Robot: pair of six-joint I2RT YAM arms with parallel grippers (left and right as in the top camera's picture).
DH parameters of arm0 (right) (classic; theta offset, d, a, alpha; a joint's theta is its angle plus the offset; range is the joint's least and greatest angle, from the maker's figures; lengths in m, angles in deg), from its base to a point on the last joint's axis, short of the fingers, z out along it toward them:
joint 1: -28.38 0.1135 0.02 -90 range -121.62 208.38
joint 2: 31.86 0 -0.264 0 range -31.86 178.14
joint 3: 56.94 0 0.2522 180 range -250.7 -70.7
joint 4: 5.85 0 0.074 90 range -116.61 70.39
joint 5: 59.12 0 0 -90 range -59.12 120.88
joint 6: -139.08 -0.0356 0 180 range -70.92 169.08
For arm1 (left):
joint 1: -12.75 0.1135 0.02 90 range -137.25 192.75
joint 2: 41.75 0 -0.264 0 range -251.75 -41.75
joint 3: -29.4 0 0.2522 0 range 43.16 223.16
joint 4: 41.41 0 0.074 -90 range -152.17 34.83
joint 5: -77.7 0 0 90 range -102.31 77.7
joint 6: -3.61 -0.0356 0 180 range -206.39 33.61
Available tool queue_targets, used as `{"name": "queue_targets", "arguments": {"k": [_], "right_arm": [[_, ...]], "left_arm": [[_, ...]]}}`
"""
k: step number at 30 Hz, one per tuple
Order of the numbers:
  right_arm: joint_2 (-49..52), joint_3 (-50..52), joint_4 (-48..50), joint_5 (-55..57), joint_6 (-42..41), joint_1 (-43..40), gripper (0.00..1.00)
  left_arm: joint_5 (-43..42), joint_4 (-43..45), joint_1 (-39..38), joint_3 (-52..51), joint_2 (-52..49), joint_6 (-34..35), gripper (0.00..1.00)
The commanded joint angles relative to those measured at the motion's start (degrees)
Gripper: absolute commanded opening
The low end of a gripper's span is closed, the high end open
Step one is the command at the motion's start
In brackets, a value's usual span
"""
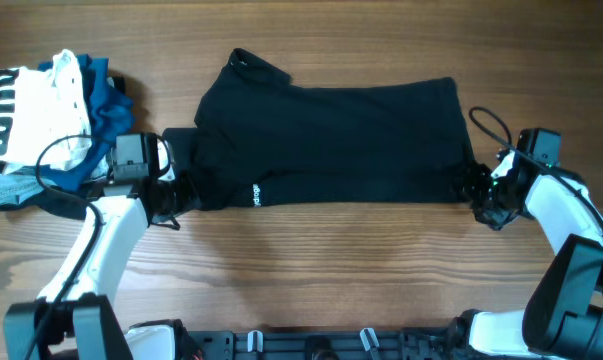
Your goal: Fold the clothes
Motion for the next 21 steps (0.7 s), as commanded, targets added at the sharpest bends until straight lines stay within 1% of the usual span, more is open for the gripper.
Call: {"name": "queue_targets", "arguments": {"k": [1,2,3,4,5,6,7,8,9,10,15,18,19,20,21], "right_arm": [[0.7,2.9,3.0,-1.8,0.9,-0.2,0.83],[0.7,3.5,4.5,-2.9,0.9,-0.2,0.83],[0.7,4.0,5.9,-4.3,1.0,-0.2,0.76],[0.7,4.2,6.9,-5.0,0.9,-0.2,0.68],[0.7,4.2,8.0,-5.5,0.9,-0.2,0.52],[0.7,4.2,8.3,-5.1,0.9,-0.2,0.34],[0.7,4.2,8.4,-4.5,0.9,-0.4,0.23],[0.6,4.1,8.3,-4.1,0.9,-0.7,0.17],[0.4,4.0,7.9,-4.0,0.9,-1.1,0.08],[-0.1,4.0,6.8,-3.9,0.9,-1.6,0.04],[-3.7,3.9,-0.3,-2.7,0.4,-3.8,0.04],[-6.4,3.9,-5.9,1.1,-0.8,-4.8,0.04],[-7.3,3.9,-7.4,2.6,-0.8,-4.9,0.11],[-8.1,3.9,-8.1,3.4,-0.7,-4.9,0.53],[-8.6,3.9,-8.2,3.4,-0.6,-4.9,0.65]], "left_arm": [[-1.5,2.8,0.0,-2.6,-3.5,-1.4,0.46],[-1.5,4.0,0.0,-2.9,-4.9,-1.4,0.40],[-1.5,5.2,0.0,-2.9,-6.1,-1.4,0.26],[-1.5,6.0,0.0,-2.9,-6.9,-1.4,0.09],[-0.9,6.6,0.0,-2.8,-7.2,-1.4,0.04],[0.8,5.9,0.0,-2.5,-7.0,-1.4,0.04],[2.7,4.5,0.0,-1.9,-6.6,-1.4,0.04],[4.3,3.2,0.1,-1.4,-6.3,-1.4,0.04],[7.1,0.5,0.3,-0.2,-5.7,-1.4,0.04],[9.5,-2.4,0.7,1.3,-4.9,-1.4,0.04],[10.5,-11.0,1.6,5.9,-1.2,-1.4,0.04],[10.5,-15.4,1.6,7.5,1.2,-1.4,0.04],[10.5,-16.5,1.6,7.7,1.9,-1.4,0.04],[10.4,-17.4,1.6,7.7,2.6,-1.1,0.11],[10.3,-17.9,1.6,7.7,3.0,-1.0,0.31]]}}
